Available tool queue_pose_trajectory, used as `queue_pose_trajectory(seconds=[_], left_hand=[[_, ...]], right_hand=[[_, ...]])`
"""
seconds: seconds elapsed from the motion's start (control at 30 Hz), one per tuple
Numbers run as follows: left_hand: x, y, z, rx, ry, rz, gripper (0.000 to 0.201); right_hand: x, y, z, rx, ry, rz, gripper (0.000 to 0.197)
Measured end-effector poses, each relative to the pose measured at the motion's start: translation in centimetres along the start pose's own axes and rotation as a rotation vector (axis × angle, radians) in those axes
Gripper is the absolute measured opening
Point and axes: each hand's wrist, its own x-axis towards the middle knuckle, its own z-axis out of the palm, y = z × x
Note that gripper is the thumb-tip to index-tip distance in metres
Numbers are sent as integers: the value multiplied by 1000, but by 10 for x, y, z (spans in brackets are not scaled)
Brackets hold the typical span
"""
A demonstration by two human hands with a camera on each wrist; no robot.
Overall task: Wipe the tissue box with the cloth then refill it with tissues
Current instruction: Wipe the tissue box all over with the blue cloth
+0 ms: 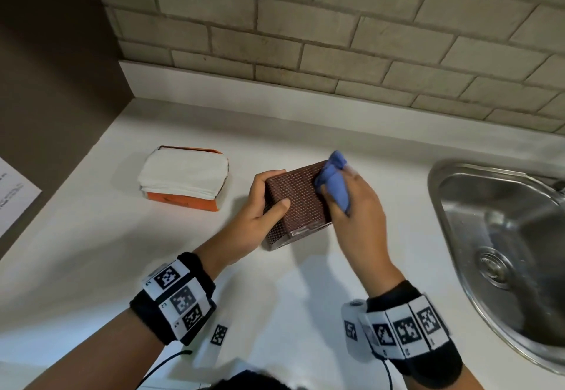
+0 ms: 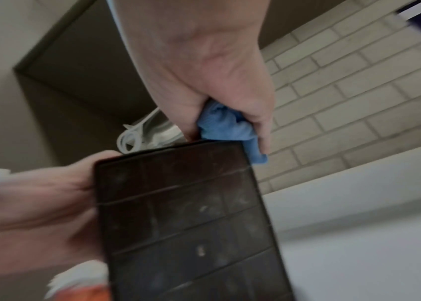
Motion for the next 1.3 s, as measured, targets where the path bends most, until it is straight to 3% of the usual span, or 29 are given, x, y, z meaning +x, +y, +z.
queue_pose_trajectory(seconds=[0.07,0.13,0.27,0.37,0.43,0.57,0.7,0.87,0.97,1.07,1.17,1.3], left_hand=[[2,0,-2,-12,8,6,39],[1,1,-3,-12,-5,8,39],[-1,2,-2,-41,-24,2,38],[7,3,-6,-45,-16,-93,32],[12,7,-10,48,-26,-158,37],[14,32,-10,611,-76,-154,101],[22,51,4,1011,-164,-118,127],[28,43,18,1098,-141,-56,121],[27,31,15,964,-55,21,114],[20,22,13,868,2,171,116],[14,14,11,760,65,217,116],[10,9,12,717,265,165,89]], right_hand=[[-8,-1,9,-132,-65,-127,47],[-6,-2,5,1,-79,-64,39],[8,4,-19,434,-134,356,13],[10,22,-26,795,-314,694,33],[6,31,-25,949,-369,783,40],[3,37,-20,991,-355,763,46],[1,38,-19,998,-360,737,45],[-6,34,-17,995,-364,699,40],[-9,34,-18,974,-341,686,47],[-13,30,-25,973,-315,580,46],[-16,22,-31,974,-254,520,44],[-21,11,-28,909,-242,465,42]])
